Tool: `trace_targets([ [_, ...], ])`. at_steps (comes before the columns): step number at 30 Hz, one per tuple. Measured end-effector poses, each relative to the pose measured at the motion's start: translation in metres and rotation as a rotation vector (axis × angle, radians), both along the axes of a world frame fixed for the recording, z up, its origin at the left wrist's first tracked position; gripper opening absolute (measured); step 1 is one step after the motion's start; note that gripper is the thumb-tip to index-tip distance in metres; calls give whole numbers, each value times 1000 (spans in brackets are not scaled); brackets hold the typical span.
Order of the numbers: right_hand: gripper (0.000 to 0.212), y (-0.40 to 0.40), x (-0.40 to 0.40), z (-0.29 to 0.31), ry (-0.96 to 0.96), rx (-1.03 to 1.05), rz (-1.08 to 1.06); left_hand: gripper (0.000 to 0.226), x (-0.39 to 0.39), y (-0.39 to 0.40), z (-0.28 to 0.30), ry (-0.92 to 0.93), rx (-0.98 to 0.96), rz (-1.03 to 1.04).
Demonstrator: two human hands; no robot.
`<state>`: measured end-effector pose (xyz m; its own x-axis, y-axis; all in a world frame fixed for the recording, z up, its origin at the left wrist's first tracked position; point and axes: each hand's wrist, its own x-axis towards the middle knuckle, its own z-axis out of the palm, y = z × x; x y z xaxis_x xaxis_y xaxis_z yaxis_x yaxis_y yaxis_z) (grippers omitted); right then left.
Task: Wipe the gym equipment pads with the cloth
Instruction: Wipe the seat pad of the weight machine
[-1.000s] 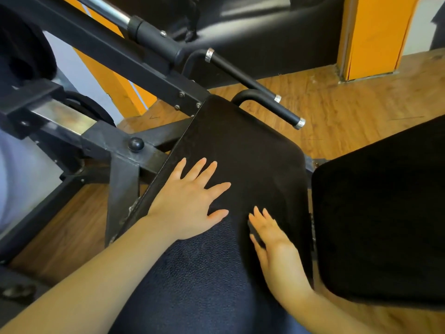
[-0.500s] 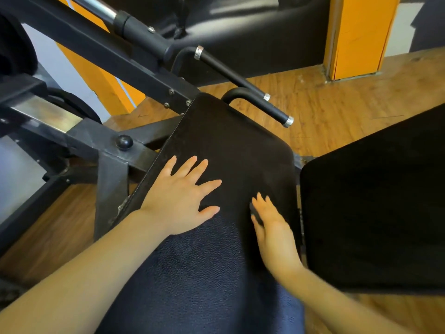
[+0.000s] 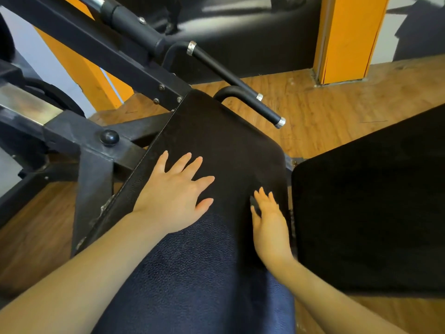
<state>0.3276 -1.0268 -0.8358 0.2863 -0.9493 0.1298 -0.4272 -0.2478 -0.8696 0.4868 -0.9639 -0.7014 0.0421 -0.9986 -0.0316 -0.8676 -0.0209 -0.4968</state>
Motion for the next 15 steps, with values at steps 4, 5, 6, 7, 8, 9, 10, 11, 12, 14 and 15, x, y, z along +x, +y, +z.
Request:
trace_targets([
  [4,43,-21,7,3,55,-12,11,54,3,0,-3,4,-20,-23],
  [5,43,-43,18,7,80,-8,-5,53,2,0,-2,3,-17,-19],
  [6,43,-66,30,11,101,-2,-19,54,1,-1,-2,7,-17,-15],
  [7,43,-88,39,15,111,13,-33,55,0,-1,-2,10,-17,-18],
  [8,42,-106,46,17,116,34,-47,56,0,-1,-2,21,-14,-20],
  [9,42,-119,50,16,111,56,-63,57,0,-2,-1,33,-19,-25],
  [10,42,-124,53,16,108,64,-77,57,0,-2,0,40,-25,-24],
  [11,43,-121,53,15,108,62,-87,58,-1,-1,1,41,-28,-19],
  [12,44,-112,50,15,112,57,-92,58,-1,-1,0,40,-25,-13],
  [14,44,-83,32,8,123,53,-75,58,0,0,-1,38,-15,-6],
  [15,45,-62,20,2,132,41,-48,58,1,0,-1,35,-24,-14],
])
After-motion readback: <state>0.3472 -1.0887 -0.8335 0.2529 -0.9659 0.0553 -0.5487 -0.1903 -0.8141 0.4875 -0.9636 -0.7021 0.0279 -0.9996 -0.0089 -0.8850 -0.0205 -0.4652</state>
